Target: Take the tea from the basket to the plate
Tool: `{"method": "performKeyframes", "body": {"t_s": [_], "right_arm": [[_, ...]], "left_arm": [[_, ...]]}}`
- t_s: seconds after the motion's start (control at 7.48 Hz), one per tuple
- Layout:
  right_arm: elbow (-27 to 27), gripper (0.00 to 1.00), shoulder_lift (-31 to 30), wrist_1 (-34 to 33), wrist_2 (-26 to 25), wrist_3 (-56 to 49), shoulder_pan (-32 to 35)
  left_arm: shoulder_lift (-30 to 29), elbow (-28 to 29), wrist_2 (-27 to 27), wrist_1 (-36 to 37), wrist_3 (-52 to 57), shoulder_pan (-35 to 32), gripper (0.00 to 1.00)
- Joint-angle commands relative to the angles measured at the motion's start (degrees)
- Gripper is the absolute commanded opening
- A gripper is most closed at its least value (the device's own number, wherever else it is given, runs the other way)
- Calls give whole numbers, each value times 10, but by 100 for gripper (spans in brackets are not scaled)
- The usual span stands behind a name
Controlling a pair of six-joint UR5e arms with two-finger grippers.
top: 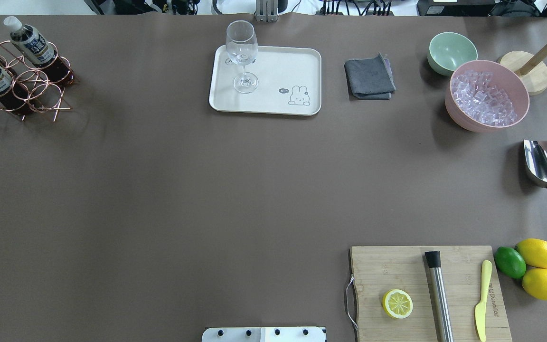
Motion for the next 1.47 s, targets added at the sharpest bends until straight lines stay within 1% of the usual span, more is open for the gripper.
{"method": "performKeyframes", "body": {"t_s": [0.0,0.4,0.53,0.67,0.8,0.94,1.07,1.34], "right_arm": [[0,100,0,0,-1,0,0],[0,100,0,0,-1,-1,0],[0,100,0,0,-1,-1,0],[0,100,0,0,-1,-1,0],[0,100,0,0,-1,-1,0],[0,100,0,0,-1,-1,0],[1,100,-1,0,-1,-2,0],[1,100,-1,0,-1,-2,0]], "left_arm": [[-5,30,-1,-5,3,1,88],[-2,37,-1,-6,2,1,35],[0,34,-1,-6,2,0,13],[0,32,-1,-4,1,-2,0],[-2,29,-1,-1,-2,-4,0],[-3,14,-1,1,-4,-4,0],[-2,-6,-1,20,-5,-7,0],[4,-71,-10,57,-14,-5,0]]}}
